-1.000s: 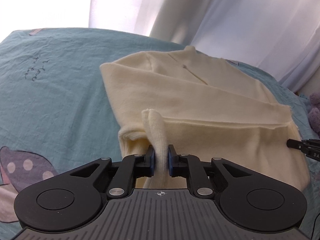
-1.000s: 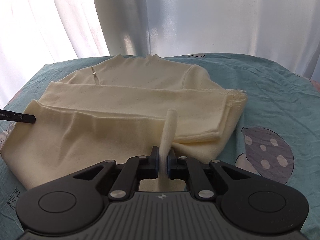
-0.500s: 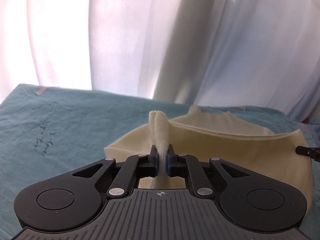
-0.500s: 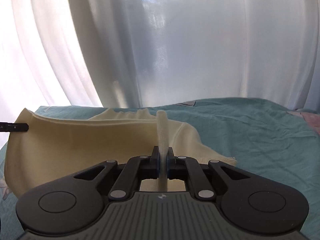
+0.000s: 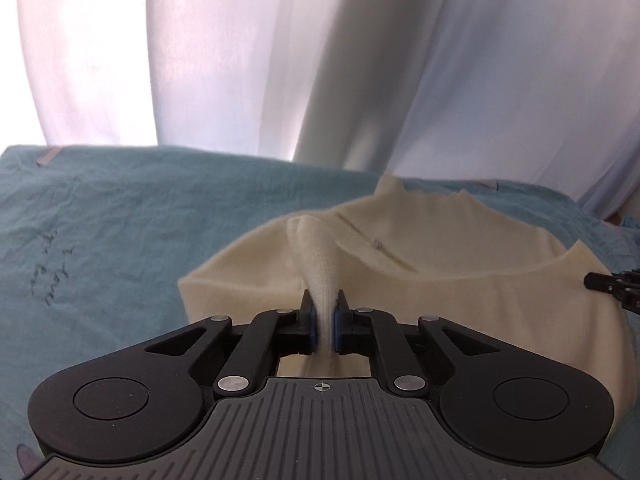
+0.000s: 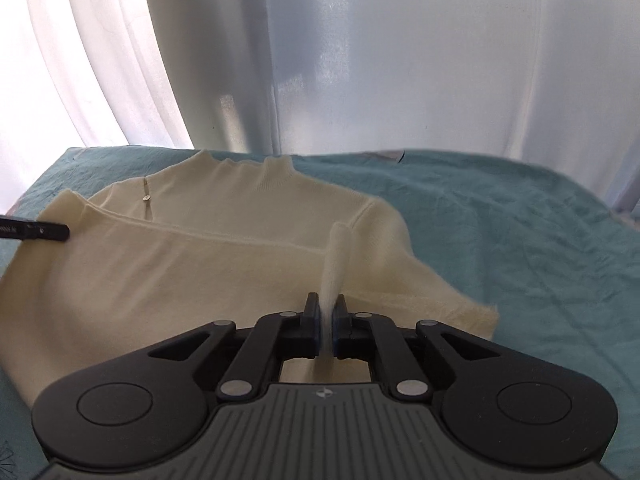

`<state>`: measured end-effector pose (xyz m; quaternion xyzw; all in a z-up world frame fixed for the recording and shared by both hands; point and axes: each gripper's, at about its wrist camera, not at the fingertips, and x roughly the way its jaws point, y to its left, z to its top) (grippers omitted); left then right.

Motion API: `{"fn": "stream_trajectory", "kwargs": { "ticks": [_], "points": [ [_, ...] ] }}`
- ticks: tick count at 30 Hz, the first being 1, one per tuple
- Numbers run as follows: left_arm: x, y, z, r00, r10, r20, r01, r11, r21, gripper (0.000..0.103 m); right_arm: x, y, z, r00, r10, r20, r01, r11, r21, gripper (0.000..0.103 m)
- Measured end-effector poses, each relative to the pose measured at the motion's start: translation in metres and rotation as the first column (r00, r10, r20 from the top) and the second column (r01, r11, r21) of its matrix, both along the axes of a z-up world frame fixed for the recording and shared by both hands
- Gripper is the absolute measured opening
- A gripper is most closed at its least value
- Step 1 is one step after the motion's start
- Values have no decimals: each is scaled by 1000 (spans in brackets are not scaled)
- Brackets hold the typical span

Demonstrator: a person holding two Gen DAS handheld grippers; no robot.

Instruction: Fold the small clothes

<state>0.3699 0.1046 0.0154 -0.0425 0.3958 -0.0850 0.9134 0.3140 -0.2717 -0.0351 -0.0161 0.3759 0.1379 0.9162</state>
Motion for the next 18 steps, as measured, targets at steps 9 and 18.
{"fn": "stream_trajectory", "kwargs": {
  "ticks": [9,18],
  "points": [
    [91,-39,-6,981,136,138,-162,966,200,10,89,35,19,969,-132,207,169,970,-173,5],
    [102,-42,-58,969,214,121,-239,937,255,29,117,44,-32,968,-205,142,236,938,-255,6]
  ]
}}
